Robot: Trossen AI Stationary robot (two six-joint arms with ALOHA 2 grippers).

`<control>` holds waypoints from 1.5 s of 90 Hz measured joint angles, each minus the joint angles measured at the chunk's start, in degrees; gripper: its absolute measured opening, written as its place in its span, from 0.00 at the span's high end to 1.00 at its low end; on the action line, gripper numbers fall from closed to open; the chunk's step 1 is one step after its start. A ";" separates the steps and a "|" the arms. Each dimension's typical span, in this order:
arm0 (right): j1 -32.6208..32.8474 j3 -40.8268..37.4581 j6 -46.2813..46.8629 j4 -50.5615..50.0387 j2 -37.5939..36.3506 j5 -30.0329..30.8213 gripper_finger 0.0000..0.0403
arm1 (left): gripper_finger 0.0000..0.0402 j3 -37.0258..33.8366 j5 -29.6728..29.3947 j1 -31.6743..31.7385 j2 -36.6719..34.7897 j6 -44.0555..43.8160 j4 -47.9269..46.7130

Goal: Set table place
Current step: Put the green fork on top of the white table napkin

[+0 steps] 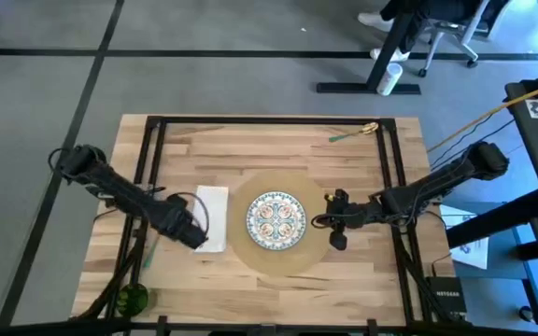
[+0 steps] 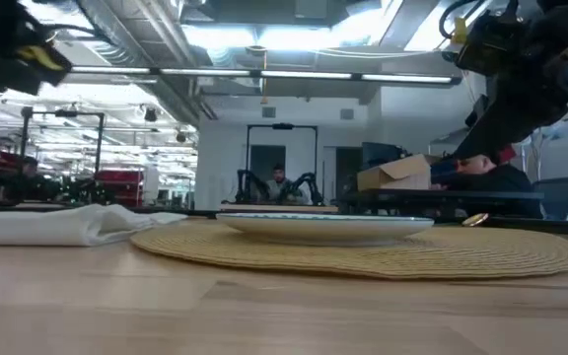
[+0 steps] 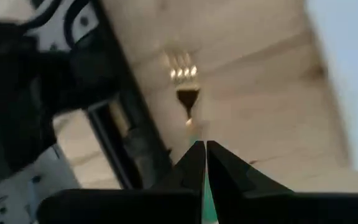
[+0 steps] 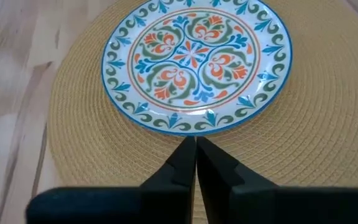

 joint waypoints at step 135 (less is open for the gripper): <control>-0.02 0.00 -0.02 0.06 0.01 -0.47 1.00 | 0.76 -18.91 1.07 -8.42 -10.19 -18.21 17.91</control>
